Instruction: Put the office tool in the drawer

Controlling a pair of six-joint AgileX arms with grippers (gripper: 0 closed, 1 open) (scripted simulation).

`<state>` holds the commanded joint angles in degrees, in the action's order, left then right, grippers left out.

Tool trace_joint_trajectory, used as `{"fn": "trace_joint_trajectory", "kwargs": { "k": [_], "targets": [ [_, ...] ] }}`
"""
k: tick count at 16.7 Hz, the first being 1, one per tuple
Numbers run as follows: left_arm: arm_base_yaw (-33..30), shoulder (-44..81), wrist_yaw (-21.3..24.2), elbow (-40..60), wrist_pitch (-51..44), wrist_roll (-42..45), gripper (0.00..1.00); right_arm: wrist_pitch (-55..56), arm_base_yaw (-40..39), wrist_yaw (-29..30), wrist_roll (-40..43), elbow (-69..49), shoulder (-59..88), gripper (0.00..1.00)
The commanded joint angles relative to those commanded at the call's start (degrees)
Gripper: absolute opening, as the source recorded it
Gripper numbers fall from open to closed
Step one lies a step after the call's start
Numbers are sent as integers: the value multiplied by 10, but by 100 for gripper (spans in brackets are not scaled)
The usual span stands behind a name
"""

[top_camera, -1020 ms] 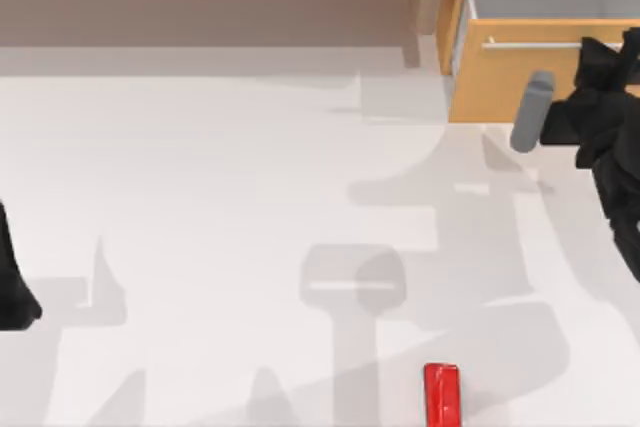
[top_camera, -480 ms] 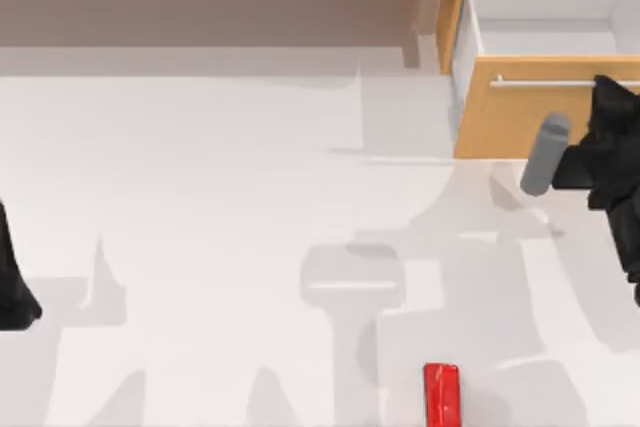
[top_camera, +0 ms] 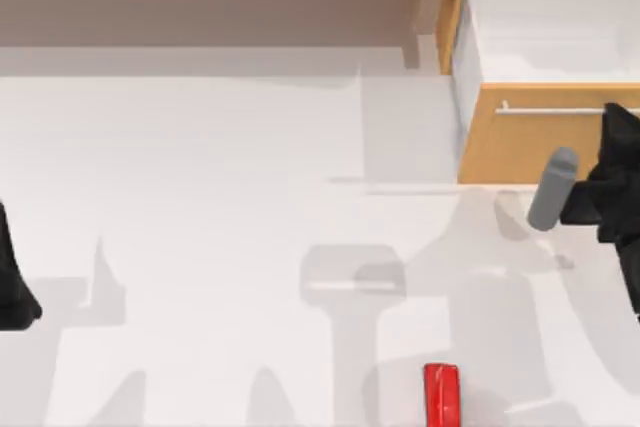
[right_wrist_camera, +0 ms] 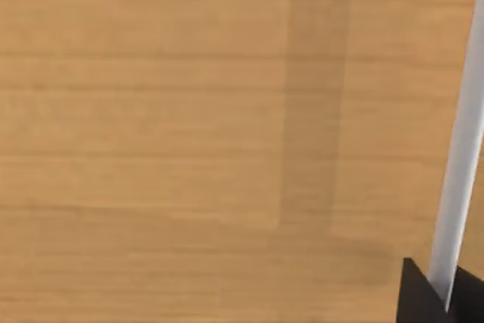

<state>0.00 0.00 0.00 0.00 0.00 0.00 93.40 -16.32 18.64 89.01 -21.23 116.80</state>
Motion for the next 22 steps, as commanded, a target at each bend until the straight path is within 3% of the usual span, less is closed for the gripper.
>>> {"fn": "trace_joint_trajectory", "kwargs": {
  "k": [8, 21, 22],
  "targets": [
    [0, 0, 0, 0, 0, 0, 100, 47, -20, 16, -1, 57, -23, 0],
    [0, 0, 0, 0, 0, 0, 100, 47, -20, 16, -1, 57, -23, 98],
    [0, 0, 0, 0, 0, 0, 100, 47, -20, 16, -1, 57, -23, 100]
  ]
}}
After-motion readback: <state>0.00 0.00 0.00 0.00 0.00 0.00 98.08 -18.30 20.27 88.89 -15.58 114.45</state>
